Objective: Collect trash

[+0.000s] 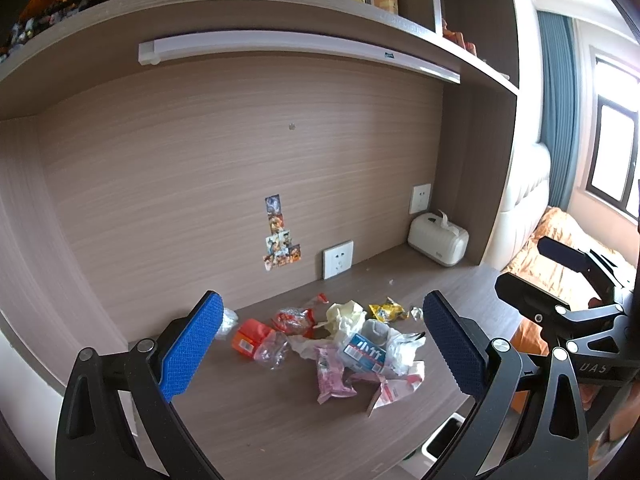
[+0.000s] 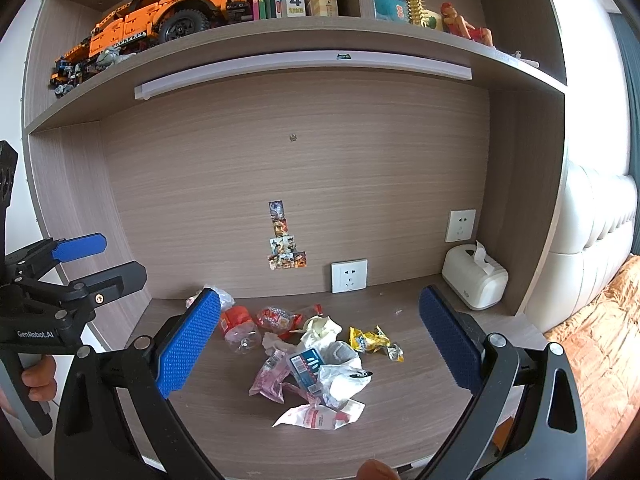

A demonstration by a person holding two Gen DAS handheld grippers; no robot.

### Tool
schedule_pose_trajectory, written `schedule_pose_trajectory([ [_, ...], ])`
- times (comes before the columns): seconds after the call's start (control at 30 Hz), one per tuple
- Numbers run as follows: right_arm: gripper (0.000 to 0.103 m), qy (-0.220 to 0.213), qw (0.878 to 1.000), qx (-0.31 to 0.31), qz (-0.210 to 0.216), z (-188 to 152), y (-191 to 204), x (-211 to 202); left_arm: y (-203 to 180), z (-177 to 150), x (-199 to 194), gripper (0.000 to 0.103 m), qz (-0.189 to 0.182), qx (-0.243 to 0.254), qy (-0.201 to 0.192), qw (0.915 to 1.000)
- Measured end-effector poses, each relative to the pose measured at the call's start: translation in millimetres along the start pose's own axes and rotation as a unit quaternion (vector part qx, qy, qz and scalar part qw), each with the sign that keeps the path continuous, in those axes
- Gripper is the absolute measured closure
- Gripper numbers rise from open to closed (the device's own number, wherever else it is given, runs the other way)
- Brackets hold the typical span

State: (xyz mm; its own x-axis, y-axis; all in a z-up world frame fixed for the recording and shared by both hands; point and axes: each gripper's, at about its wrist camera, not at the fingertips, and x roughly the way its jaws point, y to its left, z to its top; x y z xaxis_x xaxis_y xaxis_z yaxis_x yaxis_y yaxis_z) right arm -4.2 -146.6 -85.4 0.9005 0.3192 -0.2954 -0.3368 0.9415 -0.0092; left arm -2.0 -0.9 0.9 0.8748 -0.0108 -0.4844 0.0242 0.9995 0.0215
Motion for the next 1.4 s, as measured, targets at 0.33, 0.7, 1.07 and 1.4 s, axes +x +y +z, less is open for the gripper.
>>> schedule_pose_trajectory([
  [0.33,0.004,0.005,1.0,0.001,-0.001,1.1,-0.2,2.9,-0.4,-2.4,1.9,0.005,-0.003,-0.001,0.001,1.0],
  [0.7,0.004,0.009,1.0,0.003,0.001,0.9,-0.2,8.5,-0.5,-4.9,7.1,0.005,-0.008,-0.005,0.006,0.9999],
  [1.07,0.004,0.025,1.0,0.003,0.001,-0.9,3.5,27.8,15.5,-9.1,22.7,0.005,-0.003,-0.02,0.015,0.9997],
  [1.4,0.004,0.063,0.998,-0.01,0.005,-5.6,18.1,75.0,59.8,-18.6,60.8,0.005,0.018,-0.042,0.044,0.998],
])
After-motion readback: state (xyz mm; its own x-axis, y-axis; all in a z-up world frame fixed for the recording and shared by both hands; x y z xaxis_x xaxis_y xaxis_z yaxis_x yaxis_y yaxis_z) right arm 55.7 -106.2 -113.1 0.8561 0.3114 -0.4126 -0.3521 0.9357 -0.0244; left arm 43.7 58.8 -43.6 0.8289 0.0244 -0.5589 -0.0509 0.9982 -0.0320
